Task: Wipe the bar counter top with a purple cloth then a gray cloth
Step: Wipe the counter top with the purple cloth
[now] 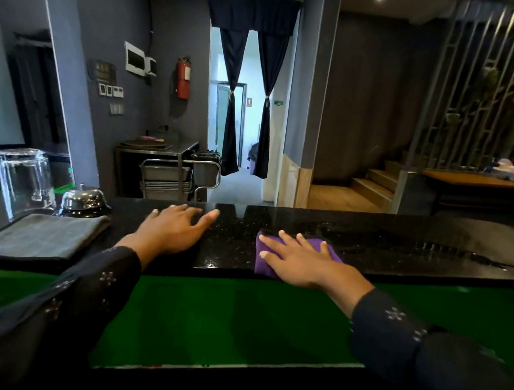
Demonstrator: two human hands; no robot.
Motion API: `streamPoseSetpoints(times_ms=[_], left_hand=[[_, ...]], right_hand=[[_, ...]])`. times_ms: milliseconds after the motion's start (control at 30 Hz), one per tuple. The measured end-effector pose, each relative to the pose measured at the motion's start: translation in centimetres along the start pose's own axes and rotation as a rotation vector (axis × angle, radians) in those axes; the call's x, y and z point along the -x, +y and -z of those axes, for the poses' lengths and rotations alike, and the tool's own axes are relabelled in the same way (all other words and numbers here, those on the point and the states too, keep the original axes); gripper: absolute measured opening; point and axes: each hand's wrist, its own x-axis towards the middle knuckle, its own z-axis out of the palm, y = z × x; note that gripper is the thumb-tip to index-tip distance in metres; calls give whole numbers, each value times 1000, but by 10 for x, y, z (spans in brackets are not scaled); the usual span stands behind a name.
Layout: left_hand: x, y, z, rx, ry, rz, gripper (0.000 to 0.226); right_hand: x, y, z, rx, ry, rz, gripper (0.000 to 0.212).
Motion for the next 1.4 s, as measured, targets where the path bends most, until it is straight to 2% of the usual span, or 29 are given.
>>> streamPoseSetpoints(times_ms=[167,367,567,633,833,967,1067,1200,1300,1400], left_hand=[[-21,66,-30,83,-123,33,76],[-18,73,-38,42,-191,69,78],[-23,75,-43,-2,-201,90,77],[-26,75,-45,-10,-195,99,76],[-30,74,-45,-21,-212,94,76],[-29,72,-42,-26,-229,83,77],[-27,70,-42,-16,-243,83,78],[-29,72,-45,-20,-208,86,78],[-29,73,-46,-14,-195,94,76],[-29,72,-44,19,-201,91,71]], right_hand=[[-7,33,7,-5,6,27,57],[-53,48,21,-48,-21,-65,60],[-38,72,12,35,-53,125,54],[-48,77,16,40,-50,133,55],[-141,27,21,20,-20,-4,62],[-161,7,18,42,-23,51,66],[-164,55,28,5,-19,80,64],[-166,132,38,-66,-4,-196,66],[-164,115,35,-66,-8,-212,66],[-141,69,28,-10,-22,-60,63]])
